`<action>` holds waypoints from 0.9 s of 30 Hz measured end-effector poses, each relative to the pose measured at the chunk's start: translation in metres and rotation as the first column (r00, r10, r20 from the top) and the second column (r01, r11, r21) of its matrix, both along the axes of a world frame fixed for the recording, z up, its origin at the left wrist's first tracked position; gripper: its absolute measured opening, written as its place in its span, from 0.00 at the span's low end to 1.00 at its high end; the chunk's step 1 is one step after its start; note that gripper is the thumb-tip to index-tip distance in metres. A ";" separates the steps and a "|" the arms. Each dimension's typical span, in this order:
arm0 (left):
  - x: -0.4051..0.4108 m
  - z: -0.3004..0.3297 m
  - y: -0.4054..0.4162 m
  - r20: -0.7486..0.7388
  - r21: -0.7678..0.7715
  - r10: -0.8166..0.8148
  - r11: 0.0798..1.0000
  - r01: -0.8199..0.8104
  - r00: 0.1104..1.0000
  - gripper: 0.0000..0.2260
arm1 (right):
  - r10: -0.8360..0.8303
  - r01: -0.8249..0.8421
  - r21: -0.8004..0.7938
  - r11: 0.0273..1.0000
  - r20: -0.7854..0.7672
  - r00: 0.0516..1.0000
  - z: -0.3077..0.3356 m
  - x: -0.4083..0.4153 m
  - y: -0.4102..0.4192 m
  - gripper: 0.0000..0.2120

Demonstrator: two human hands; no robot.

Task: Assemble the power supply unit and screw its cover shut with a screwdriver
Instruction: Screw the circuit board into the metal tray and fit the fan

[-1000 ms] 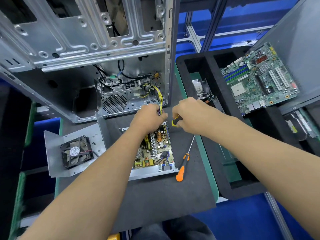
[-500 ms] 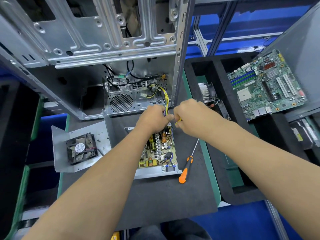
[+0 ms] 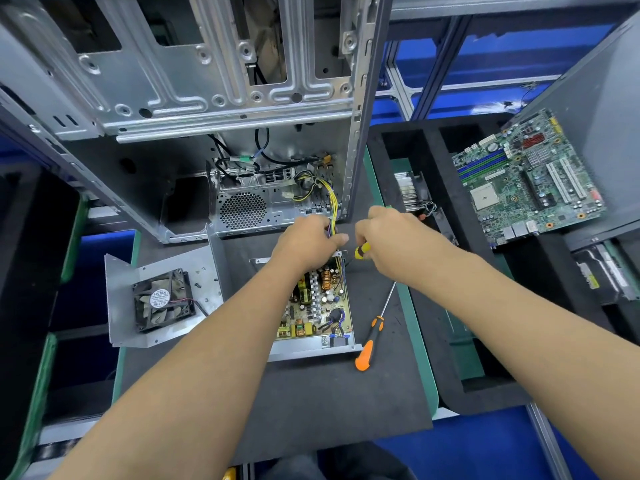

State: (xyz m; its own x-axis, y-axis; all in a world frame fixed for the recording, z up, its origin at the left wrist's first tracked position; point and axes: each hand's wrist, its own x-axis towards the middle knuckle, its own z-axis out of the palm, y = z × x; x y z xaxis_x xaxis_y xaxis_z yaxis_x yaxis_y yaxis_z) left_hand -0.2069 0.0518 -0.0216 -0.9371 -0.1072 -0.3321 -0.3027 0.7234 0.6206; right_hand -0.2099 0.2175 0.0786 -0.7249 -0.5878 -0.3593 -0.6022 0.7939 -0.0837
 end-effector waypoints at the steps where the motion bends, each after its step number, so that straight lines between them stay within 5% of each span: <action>1: 0.000 0.000 0.000 0.003 -0.001 0.000 1.000 0.000 1.000 0.14 | 0.003 -0.003 0.027 1.000 -0.022 1.000 0.001 0.000 -0.002 0.06; 4: 0.000 0.001 0.000 0.012 -0.005 -0.004 1.000 0.004 1.000 0.15 | -0.065 0.068 0.089 0.994 -0.039 0.997 -0.001 -0.003 -0.004 0.20; 10: 0.001 0.001 0.001 0.017 -0.019 0.003 1.000 -0.003 1.000 0.17 | -0.137 0.157 -0.109 0.982 0.172 0.976 0.002 0.002 0.008 0.05; 14: 0.001 0.002 0.001 0.016 -0.019 0.005 1.000 -0.005 1.000 0.17 | -0.068 0.071 -0.076 0.995 0.043 0.997 0.002 0.000 0.006 0.05; 18: 0.001 0.003 0.002 0.012 -0.026 0.002 1.000 -0.002 1.000 0.18 | -0.056 0.065 0.079 0.995 -0.115 0.992 -0.001 0.004 -0.002 0.17; 24: 0.004 0.006 0.002 -0.012 -0.040 -0.005 0.999 0.004 1.000 0.17 | -0.210 0.214 -0.044 0.976 0.088 0.974 0.000 0.011 0.003 0.12; 27: 0.005 0.008 0.003 -0.020 -0.028 -0.005 1.000 0.004 1.000 0.17 | -0.183 0.187 -0.062 0.980 0.062 0.981 -0.002 0.009 0.009 0.08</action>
State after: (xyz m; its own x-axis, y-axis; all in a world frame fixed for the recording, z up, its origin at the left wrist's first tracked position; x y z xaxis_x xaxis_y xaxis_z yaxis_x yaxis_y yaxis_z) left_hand -0.2023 0.0544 -0.0133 -0.9441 -0.1121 -0.3101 -0.2871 0.7420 0.6058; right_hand -0.2014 0.2265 0.0762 -0.8031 -0.4697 -0.3666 -0.4386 0.8825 -0.1697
